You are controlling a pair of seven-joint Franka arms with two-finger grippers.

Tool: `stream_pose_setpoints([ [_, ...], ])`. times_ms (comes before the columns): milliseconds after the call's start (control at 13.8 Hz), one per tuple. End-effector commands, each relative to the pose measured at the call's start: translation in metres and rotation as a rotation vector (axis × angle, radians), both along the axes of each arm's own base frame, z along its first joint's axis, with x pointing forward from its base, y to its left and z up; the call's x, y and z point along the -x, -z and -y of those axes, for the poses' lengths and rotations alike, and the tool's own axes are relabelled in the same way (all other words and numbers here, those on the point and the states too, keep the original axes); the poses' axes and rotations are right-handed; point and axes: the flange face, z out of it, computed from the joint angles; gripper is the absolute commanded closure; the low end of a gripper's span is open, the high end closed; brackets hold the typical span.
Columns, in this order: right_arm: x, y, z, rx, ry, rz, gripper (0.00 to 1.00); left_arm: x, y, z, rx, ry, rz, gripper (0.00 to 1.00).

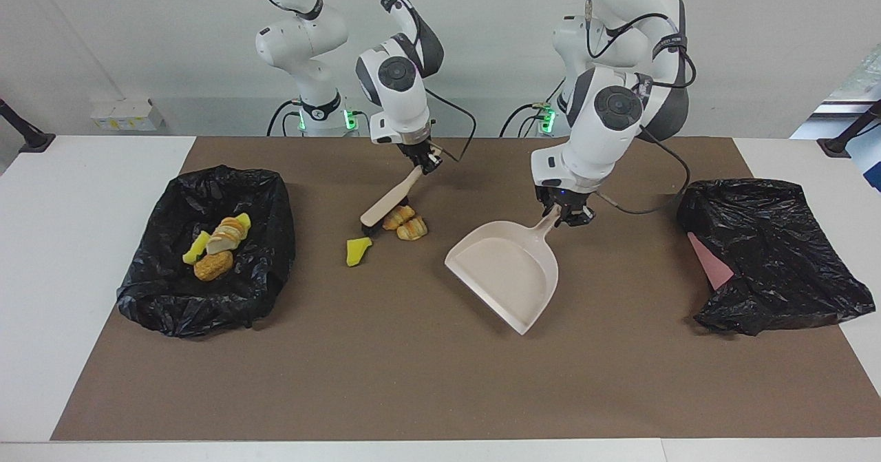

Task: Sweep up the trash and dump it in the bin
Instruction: 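Sweep the bread pieces into the dustpan with the right gripper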

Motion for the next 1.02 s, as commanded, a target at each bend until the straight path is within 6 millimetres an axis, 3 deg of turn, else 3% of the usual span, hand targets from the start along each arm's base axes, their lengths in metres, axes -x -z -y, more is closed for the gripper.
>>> stream_pose_setpoints([
  [0,-0.014,0.003,0.011,-0.011,-0.182,0.055,1.0,0.039,0.003,0.003,0.0,0.105,0.015,1.0],
  [291,-0.025,0.015,0.03,-0.027,-0.436,0.087,1.0,0.054,0.009,0.034,-0.063,0.215,0.045,1.0],
  [509,-0.019,0.028,0.007,-0.04,-0.482,0.101,1.0,0.05,0.026,0.044,-0.079,0.245,0.065,1.0],
  [945,0.007,0.012,-0.057,-0.118,-0.542,0.12,1.0,0.051,0.04,0.063,-0.072,0.206,0.1,1.0],
])
